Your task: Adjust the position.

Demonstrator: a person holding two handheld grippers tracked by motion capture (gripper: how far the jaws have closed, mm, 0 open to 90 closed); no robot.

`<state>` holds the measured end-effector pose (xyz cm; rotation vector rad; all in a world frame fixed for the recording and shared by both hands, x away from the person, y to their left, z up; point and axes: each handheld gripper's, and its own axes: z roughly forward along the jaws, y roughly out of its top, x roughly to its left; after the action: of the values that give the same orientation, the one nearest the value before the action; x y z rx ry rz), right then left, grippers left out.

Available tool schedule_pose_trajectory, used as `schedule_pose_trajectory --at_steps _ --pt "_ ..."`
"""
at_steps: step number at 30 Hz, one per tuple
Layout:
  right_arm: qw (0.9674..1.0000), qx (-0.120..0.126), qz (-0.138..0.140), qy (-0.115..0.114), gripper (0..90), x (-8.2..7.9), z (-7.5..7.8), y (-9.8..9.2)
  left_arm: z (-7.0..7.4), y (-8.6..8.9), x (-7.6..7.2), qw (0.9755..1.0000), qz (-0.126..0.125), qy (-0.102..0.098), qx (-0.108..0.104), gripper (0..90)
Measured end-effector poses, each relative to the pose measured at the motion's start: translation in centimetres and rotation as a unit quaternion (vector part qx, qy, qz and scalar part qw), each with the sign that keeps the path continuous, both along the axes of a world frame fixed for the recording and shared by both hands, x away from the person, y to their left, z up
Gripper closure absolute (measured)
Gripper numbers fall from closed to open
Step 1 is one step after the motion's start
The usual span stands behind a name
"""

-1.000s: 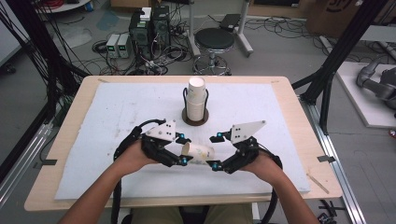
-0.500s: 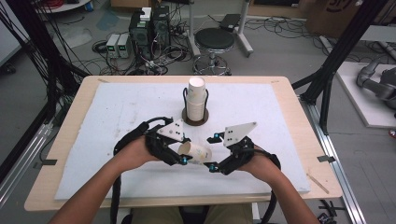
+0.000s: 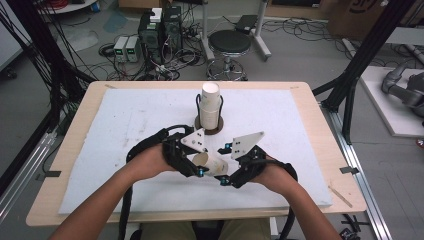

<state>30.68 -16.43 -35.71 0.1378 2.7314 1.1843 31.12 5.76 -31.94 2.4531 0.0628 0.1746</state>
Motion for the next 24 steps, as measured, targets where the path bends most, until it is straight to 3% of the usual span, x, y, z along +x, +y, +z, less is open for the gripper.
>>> schedule_pose_trajectory --at_steps 7,16,19,24 --pt "0.9995 -0.029 0.007 -0.007 21.2 -0.1 -0.5 1.1 0.0 -0.5 0.0 0.9999 -0.004 0.002 0.013 43.0" --pt "0.9978 -0.064 0.014 -0.010 31.9 -0.1 -1.1 1.8 -0.2 -0.9 0.1 0.9997 -0.010 0.009 0.021 43.0" --pt "0.9972 -0.071 0.019 -0.016 37.5 -0.2 -1.3 1.9 -0.3 -1.1 0.0 0.9996 -0.011 0.013 0.022 43.0" --pt "0.9968 -0.076 0.022 -0.013 38.5 -0.1 -1.5 1.9 -0.4 -1.3 0.0 0.9997 -0.012 0.016 0.012 41.8"
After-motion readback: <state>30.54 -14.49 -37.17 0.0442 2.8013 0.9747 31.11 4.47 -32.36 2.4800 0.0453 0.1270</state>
